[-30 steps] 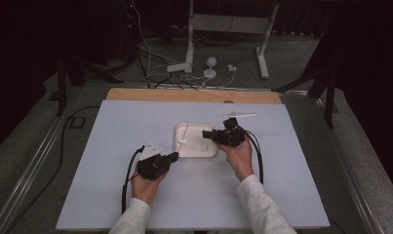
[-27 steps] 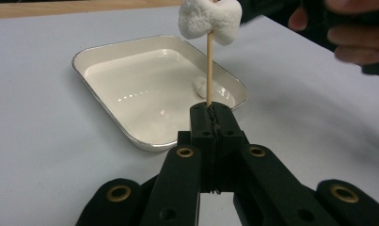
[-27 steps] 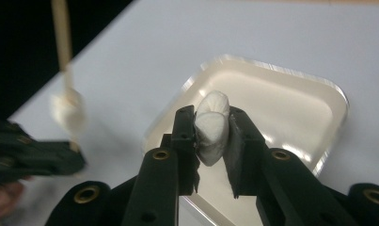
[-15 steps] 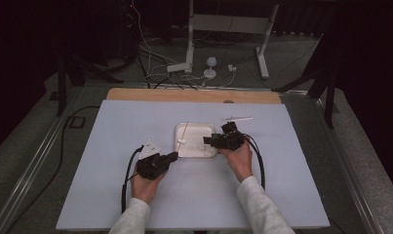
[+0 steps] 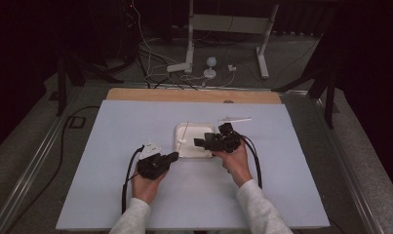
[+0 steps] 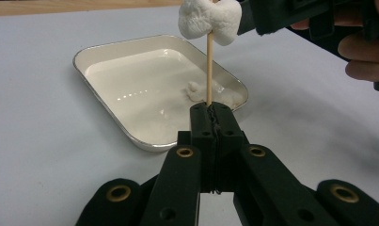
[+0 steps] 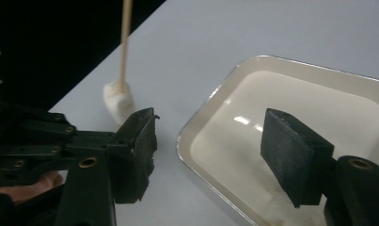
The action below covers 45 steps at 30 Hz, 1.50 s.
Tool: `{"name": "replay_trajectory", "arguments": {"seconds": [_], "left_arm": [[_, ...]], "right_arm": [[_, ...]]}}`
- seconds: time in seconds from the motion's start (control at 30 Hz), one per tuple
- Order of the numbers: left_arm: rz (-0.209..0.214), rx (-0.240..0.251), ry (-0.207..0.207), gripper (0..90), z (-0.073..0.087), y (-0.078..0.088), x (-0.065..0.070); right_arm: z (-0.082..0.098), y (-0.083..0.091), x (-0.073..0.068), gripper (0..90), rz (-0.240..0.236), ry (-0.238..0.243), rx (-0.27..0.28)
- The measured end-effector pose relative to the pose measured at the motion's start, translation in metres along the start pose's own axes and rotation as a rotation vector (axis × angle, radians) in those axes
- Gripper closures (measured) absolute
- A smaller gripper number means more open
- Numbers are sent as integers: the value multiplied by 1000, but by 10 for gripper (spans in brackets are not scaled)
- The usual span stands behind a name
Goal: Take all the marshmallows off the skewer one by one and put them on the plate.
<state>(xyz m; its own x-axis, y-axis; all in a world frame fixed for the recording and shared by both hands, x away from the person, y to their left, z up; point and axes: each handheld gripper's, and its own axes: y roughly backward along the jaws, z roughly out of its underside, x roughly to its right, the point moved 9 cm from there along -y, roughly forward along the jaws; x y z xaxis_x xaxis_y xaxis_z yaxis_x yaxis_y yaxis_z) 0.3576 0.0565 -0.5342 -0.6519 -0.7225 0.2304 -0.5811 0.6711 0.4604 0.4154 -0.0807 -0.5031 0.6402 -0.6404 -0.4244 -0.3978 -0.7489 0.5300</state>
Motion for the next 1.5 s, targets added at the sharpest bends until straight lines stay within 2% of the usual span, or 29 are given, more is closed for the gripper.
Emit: {"name": "replay_trajectory", "arguments": {"seconds": [0.13, 0.47, 0.6, 0.67, 0.7, 0.73, 0.8, 0.93, 0.97, 1.07, 1.23, 1.33, 1.37, 1.4, 1.43, 1.47, 1.5], "left_arm": [[5, 2, 2, 900, -1, 0, 1], [22, 3, -8, 900, -2, -2, 7], [48, 19, -11, 900, -5, -2, 11], [57, 27, -20, 900, -6, -1, 14], [62, 31, -24, 900, -7, -1, 15], [67, 34, -27, 900, -8, -1, 16], [78, 40, -30, 900, -9, 0, 18], [83, 41, -36, 900, -9, 0, 19], [86, 44, -35, 900, -9, 0, 19], [82, 53, -44, 900, -10, 0, 19], [75, 60, -66, 900, -10, 1, 20], [76, 60, -72, 900, -11, 1, 19], [67, 44, -80, 900, -9, 1, 19], [57, 23, -104, 900, -5, -1, 18], [52, 10, -108, 900, -2, -2, 18], [54, 7, -109, 900, 0, -2, 17], [61, 10, -107, 900, 0, -3, 18]], "right_arm": [[0, 0, -6, 345, -41, 1, 4], [1, -5, -28, 341, -105, 27, -4], [3, -12, -36, 360, -128, 37, -12], [4, -15, -39, 387, -139, 39, -17], [5, -18, -43, 447, -151, 45, -21], [5, -18, -43, 447, -151, 45, -21], [6, -20, -45, 505, -163, 40, -26], [6, -21, -48, 719, -189, 32, -26], [5, -20, -48, 759, -198, 31, -16], [3, -17, -49, 794, -205, 30, -3], [-1, -13, -49, 816, -202, 35, 15], [-3, -12, -48, 816, -184, 41, 19], [-4, -11, -49, 818, -179, 48, 24], [-14, -4, -45, 826, -170, 17, 84], [-14, -4, -45, 826, -170, 17, 84], [-21, 3, -42, 828, -179, -20, 122], [-27, 10, -37, 828, -178, -35, 146]]}}
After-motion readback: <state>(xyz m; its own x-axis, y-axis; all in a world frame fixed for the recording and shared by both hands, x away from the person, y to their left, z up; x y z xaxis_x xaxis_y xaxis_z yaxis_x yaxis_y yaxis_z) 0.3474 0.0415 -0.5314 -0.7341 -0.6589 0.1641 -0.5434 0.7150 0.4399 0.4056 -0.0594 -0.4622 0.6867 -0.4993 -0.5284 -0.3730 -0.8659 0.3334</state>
